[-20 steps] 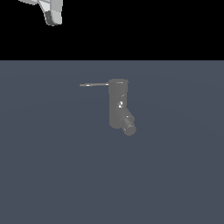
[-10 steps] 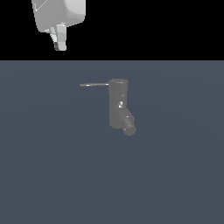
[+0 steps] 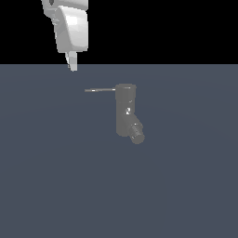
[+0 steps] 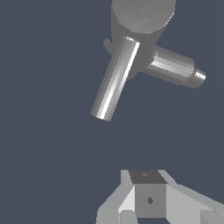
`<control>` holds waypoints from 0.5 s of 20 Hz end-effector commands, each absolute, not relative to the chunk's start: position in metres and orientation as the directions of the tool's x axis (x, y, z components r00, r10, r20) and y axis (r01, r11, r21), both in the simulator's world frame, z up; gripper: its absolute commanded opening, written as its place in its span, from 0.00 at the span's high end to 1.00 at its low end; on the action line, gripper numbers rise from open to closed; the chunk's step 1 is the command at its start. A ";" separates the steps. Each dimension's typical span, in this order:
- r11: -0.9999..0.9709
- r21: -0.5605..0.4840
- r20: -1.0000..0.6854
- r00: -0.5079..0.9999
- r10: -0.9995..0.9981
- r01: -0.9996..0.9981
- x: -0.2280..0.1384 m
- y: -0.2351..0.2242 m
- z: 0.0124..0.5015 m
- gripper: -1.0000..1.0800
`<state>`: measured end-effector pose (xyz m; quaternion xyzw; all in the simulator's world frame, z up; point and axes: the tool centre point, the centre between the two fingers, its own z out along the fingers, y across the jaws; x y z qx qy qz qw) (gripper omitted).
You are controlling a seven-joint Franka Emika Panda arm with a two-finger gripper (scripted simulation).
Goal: Turn on the faucet by rotating a designated handle.
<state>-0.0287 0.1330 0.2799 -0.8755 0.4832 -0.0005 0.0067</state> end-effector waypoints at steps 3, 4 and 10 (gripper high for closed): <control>-0.455 -0.010 -0.004 0.455 -0.890 -0.890 -0.003 0.132 0.260 1.00; -0.437 -0.009 -0.004 0.437 -0.899 -0.899 0.003 0.131 0.256 1.00; -0.330 -0.004 -0.001 0.330 -0.944 -0.944 0.035 0.125 0.231 1.00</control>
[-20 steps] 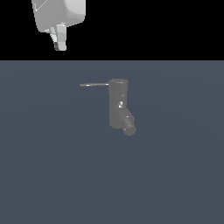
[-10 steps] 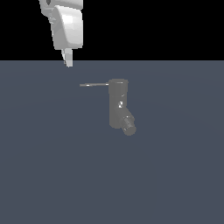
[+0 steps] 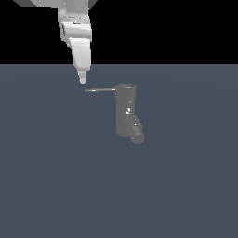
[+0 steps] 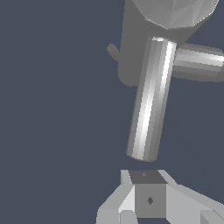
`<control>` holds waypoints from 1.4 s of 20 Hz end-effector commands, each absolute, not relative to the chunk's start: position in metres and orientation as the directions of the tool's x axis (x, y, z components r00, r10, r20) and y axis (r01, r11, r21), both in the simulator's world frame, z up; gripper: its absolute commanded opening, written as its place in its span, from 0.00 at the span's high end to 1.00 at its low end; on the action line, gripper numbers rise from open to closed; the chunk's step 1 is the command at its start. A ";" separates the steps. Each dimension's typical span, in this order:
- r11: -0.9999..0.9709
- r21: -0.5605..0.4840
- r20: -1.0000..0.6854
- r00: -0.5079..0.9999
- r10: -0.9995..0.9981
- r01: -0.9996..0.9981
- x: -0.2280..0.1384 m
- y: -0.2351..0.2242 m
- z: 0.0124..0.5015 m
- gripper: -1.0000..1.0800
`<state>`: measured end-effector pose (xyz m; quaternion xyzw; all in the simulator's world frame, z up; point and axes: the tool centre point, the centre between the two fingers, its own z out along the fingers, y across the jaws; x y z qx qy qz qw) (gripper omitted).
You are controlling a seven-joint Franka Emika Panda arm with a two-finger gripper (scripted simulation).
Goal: Turn on the faucet by rotating a designated handle.
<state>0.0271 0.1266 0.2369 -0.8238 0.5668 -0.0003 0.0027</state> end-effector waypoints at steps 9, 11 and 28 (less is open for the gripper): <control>-0.214 0.000 0.001 0.214 -0.977 -0.977 0.069 0.113 0.206 1.00; -0.199 0.000 0.002 0.199 -0.980 -0.980 0.073 0.112 0.203 1.00; -0.189 0.000 0.000 0.189 -0.982 -0.982 0.065 0.108 0.201 1.00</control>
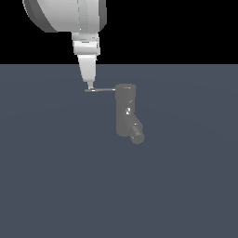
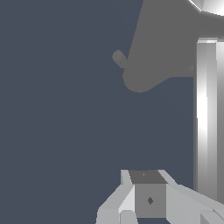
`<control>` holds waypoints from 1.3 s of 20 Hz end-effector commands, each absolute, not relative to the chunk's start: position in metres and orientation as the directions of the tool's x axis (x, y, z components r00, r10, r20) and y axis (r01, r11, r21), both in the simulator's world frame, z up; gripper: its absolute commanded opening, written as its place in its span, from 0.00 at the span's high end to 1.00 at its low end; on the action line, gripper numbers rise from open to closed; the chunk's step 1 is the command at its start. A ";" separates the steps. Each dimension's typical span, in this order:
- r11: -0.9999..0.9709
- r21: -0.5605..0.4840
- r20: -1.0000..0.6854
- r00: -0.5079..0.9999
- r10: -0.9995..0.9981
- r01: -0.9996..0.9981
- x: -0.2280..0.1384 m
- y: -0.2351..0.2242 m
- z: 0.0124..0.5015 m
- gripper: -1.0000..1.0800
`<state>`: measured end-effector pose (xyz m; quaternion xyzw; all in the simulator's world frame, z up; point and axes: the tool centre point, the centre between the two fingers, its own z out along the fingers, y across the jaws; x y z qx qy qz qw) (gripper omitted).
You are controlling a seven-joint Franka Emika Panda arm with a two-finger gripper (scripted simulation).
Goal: Turn on the faucet by rotating a designated handle.
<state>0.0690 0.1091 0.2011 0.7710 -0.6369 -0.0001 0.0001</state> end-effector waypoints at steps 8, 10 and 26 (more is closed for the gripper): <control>-0.188 0.000 0.000 0.188 -0.982 -0.982 0.044 0.103 0.201 1.00; -0.188 0.000 0.000 0.188 -0.982 -0.982 0.039 0.102 0.201 1.00; -0.188 0.000 0.000 0.188 -0.982 -0.982 -0.007 0.092 0.201 1.00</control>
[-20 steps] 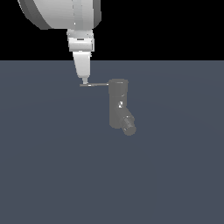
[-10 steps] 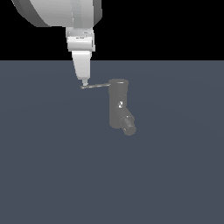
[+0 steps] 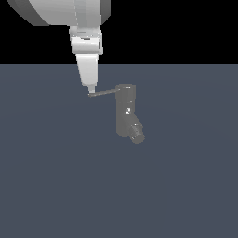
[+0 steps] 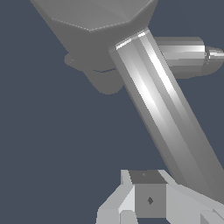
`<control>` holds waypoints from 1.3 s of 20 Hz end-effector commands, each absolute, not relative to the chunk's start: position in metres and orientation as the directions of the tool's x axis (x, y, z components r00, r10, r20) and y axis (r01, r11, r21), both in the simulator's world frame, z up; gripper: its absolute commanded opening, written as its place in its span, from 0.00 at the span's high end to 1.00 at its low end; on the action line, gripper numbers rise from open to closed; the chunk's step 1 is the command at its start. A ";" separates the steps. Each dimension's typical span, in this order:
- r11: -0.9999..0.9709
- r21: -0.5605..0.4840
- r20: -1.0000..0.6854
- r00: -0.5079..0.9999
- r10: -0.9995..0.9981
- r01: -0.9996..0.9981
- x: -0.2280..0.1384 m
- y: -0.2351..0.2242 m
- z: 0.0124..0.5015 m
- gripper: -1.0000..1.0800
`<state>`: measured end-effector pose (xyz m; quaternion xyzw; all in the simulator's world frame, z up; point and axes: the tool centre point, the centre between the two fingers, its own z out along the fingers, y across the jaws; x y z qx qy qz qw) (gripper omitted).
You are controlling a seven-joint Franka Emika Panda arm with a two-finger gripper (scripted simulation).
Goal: Turn on the faucet by rotating a designated handle.
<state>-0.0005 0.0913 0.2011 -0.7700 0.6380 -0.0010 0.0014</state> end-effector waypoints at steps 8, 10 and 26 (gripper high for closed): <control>-0.187 -0.003 -0.001 0.187 -0.982 -0.982 -0.020 0.088 0.201 1.00; -0.187 -0.003 -0.001 0.187 -0.982 -0.982 -0.024 0.082 0.201 1.00; -0.188 -0.001 0.000 0.188 -0.982 -0.982 -0.059 0.032 0.201 1.00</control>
